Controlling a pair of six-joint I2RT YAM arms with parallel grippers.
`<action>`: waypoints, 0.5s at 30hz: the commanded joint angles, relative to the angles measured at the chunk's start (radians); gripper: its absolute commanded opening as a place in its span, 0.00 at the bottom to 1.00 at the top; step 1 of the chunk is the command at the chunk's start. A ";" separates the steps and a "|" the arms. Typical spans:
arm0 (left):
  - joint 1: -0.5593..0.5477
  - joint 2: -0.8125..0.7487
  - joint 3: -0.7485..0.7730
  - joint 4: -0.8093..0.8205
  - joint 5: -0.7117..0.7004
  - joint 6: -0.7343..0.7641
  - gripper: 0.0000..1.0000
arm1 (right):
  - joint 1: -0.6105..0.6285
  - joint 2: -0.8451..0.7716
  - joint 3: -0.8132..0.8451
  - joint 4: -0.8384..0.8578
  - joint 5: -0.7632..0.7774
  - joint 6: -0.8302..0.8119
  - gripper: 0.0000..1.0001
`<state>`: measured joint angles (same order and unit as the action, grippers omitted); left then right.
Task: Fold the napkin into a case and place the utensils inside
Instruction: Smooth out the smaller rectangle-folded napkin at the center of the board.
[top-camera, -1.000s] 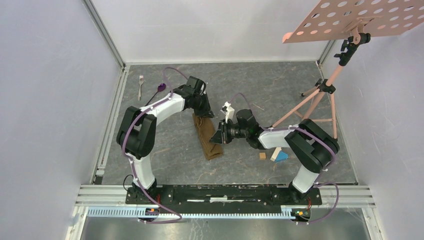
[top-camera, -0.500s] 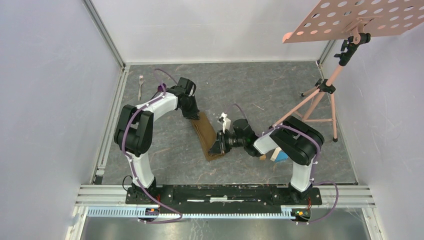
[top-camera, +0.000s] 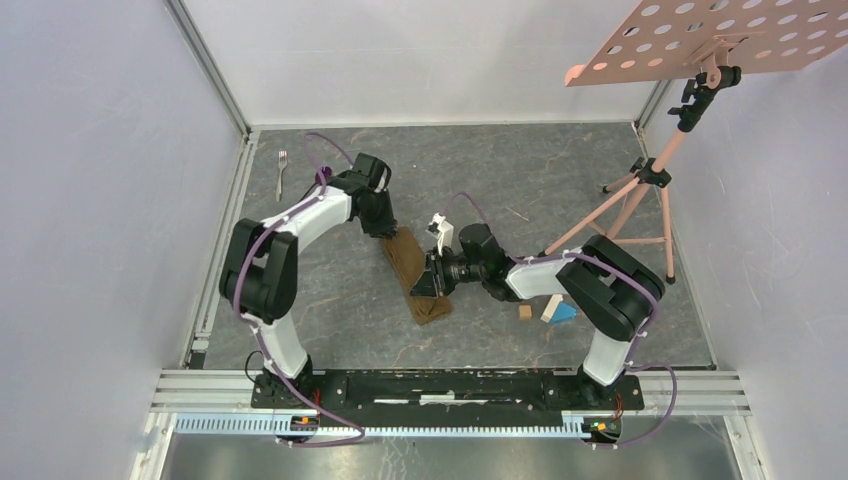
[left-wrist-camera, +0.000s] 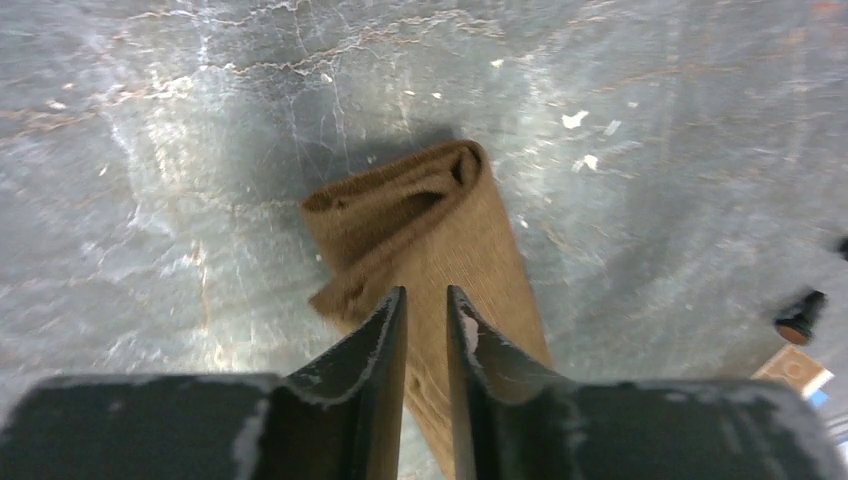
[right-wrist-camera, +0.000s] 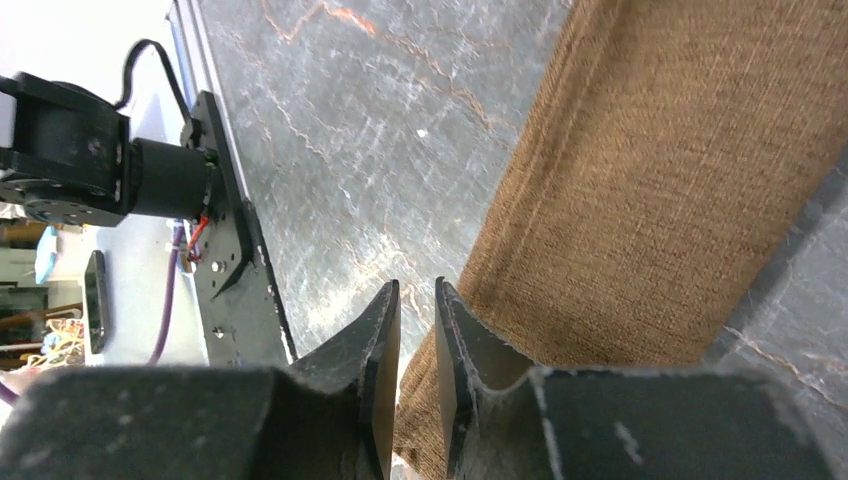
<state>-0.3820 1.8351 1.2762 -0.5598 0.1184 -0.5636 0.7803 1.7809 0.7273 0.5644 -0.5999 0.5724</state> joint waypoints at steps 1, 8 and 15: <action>0.002 -0.188 0.002 -0.010 -0.030 0.042 0.34 | 0.011 0.023 -0.026 -0.032 0.050 -0.054 0.25; 0.010 -0.389 -0.100 -0.048 -0.017 0.063 0.56 | 0.014 -0.062 -0.171 -0.134 0.212 -0.172 0.24; 0.011 -0.578 -0.275 -0.031 0.012 0.020 0.61 | 0.039 -0.210 -0.165 -0.280 0.235 -0.224 0.27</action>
<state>-0.3763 1.3384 1.0760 -0.5831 0.1120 -0.5507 0.7998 1.6192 0.5381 0.4534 -0.4152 0.4221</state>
